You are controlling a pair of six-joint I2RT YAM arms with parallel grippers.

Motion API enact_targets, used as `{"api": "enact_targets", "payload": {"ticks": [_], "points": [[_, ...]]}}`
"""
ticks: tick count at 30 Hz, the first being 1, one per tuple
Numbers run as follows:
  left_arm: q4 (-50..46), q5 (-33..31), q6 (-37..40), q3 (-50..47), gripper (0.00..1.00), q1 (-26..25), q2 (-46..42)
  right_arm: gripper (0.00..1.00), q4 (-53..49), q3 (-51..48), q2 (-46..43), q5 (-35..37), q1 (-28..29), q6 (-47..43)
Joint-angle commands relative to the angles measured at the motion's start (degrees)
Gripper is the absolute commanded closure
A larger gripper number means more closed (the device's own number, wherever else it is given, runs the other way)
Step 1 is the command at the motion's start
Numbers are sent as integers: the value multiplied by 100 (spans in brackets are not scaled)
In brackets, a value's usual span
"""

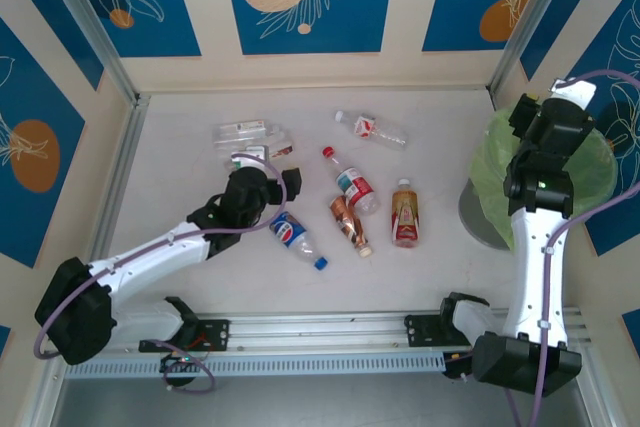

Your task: Put the plastic bottles in the bin

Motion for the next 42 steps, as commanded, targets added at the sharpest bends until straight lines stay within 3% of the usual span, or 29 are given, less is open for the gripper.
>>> {"api": "enact_targets", "payload": {"ticks": [1,4,11,18,24,29,35,42], "points": [[-160,-247,-5,-58,0,25,31,12,77,-96,-8,329,-45,351],[-522,-272,-262,-80,0,47,-31,1,-94,-44,30,319,-37,520],[-1317,-312,-1023,-66,0,76,-250,0,-458,90,-209,-270,173,972],[-2575,-288,-1960,295,0,80,-113,1,-286,-239,-763,-2453,483,1487],[-2710,161,-2500,436,0,83,125,1,-105,-444,-834,-3800,953,1697],[-3142,318,-2913,888,0,79,731,0,-11,-697,-835,-3792,1580,1513],[-3854,347,-3469,1381,0,83,1221,0,128,-715,-663,-3936,1891,1566],[-4281,1062,-4004,1764,1,85,1620,0,464,-630,-282,-4924,2045,2092]]}}
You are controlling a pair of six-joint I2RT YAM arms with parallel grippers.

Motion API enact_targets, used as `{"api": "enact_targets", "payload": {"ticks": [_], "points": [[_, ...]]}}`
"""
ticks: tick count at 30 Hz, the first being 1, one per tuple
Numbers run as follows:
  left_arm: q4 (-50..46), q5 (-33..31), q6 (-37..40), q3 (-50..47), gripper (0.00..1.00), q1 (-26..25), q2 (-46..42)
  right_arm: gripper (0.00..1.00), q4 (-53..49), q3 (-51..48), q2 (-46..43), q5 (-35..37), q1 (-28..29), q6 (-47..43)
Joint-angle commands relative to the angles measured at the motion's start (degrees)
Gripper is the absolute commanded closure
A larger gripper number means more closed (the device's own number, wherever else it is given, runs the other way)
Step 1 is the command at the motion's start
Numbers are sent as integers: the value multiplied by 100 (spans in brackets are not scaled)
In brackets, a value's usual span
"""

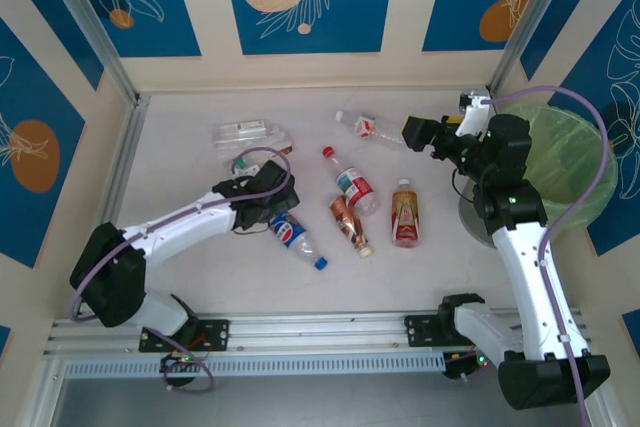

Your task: Put the plastic bottles in the bin

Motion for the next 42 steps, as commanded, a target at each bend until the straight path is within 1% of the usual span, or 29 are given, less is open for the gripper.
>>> {"api": "enact_targets", "payload": {"ticks": [1,5,8,12,15,16,19,21,25,28,33,37,40,42], "points": [[-543,357,-454,307,0,32,221,1,329,57,150,-626,127,350],[-1037,323,-857,701,0,33,575,1,564,-333,216,-228,458,214],[-1205,316,-1283,734,0,35,675,0,566,-533,241,-45,575,204],[-855,385,-1872,337,0,54,686,0,459,-696,244,57,634,256],[-824,208,-2085,322,0,138,780,0,425,-761,241,145,660,411],[-730,192,-2140,276,0,162,793,0,418,-750,238,139,668,466],[-349,452,-2291,163,0,202,947,1,435,-713,213,65,703,556],[-318,623,-2316,242,0,207,1183,0,449,-700,204,77,744,572],[-283,509,-2334,460,0,205,1535,1,415,-691,225,53,775,601],[-162,292,-2468,462,3,209,1595,1,338,-640,244,24,788,580],[-293,-109,-2590,511,8,209,1642,1,221,-568,269,92,810,505],[-249,-218,-2641,488,15,207,1712,1,229,-585,311,112,827,552],[-225,-172,-2680,506,17,215,1808,0,225,-572,368,127,833,594],[-231,-164,-2690,531,20,213,1861,1,196,-535,391,121,850,626]]}}
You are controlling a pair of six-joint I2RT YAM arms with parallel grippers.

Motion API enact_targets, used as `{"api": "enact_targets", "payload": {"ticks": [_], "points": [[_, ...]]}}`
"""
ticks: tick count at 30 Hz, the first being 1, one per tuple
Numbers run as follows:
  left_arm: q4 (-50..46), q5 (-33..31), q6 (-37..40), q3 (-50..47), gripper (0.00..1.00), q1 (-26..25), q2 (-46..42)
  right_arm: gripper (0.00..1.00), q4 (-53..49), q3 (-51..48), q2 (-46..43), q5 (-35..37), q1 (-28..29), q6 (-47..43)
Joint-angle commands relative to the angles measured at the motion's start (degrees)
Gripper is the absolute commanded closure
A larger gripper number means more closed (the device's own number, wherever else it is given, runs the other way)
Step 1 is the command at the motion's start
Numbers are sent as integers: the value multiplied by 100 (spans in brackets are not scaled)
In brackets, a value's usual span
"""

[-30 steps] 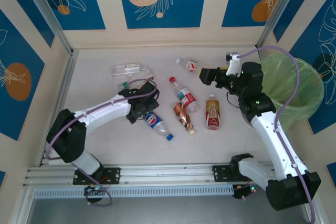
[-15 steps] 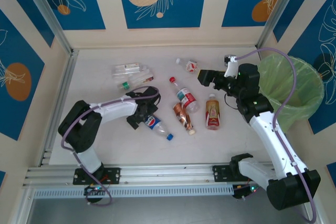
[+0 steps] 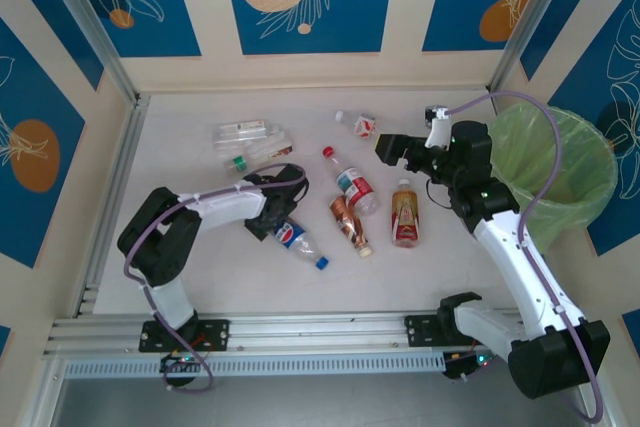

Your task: Put the plastic bottles in the bin

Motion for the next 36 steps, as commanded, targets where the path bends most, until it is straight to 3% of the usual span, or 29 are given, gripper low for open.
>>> {"api": "enact_targets", "payload": {"ticks": [1,12,18,29,36], "points": [[-109,-133,-433,132,22,56,131,1,-128,198,38,60,67,120],[166,-64,-255,-4,44,82,203,0,-482,169,-23,219,119,228],[39,-247,78,130,50,83,113,0,-683,-24,-59,343,253,158],[632,-304,1311,113,49,83,-358,0,-235,-947,-125,-323,539,158],[1226,103,1891,50,46,80,-569,1,396,-1646,-7,-783,1001,577]]}}
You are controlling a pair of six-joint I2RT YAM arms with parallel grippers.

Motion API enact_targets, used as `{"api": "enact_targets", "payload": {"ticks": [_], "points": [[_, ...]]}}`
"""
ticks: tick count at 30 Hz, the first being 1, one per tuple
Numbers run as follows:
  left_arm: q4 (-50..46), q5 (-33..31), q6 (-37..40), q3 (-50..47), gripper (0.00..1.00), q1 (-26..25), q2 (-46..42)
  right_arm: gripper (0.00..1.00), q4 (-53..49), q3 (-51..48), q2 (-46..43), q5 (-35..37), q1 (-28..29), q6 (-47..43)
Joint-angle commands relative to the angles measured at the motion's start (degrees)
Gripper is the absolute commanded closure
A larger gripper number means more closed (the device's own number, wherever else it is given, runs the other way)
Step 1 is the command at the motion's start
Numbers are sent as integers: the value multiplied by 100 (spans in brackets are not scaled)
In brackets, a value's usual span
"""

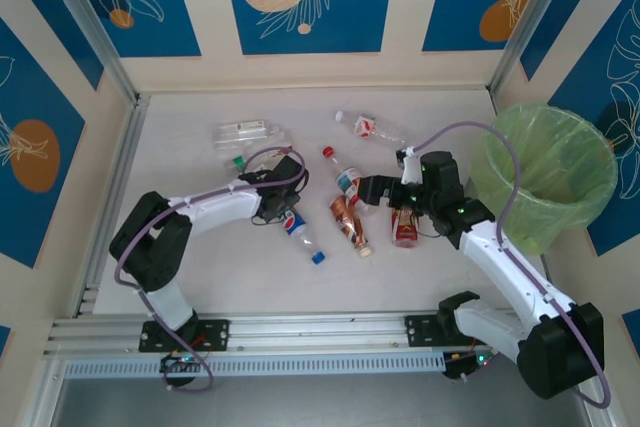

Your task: Put the plastic bottles in the bin

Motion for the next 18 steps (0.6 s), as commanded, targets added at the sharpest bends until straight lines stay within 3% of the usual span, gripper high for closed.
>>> {"api": "enact_targets", "payload": {"ticks": [1,9,14,18], "points": [[401,233,479,23,46,64,-223,0,454,-244,23,-383,329,202],[1098,711,1095,114,45,90,-423,0,1745,-923,146,-256,979,819],[2391,1512,1560,-91,44,102,-530,0,2272,-925,418,16,1358,1179],[3113,2014,1753,-143,44,98,-534,0,3269,-1245,545,18,1588,1462]]}}
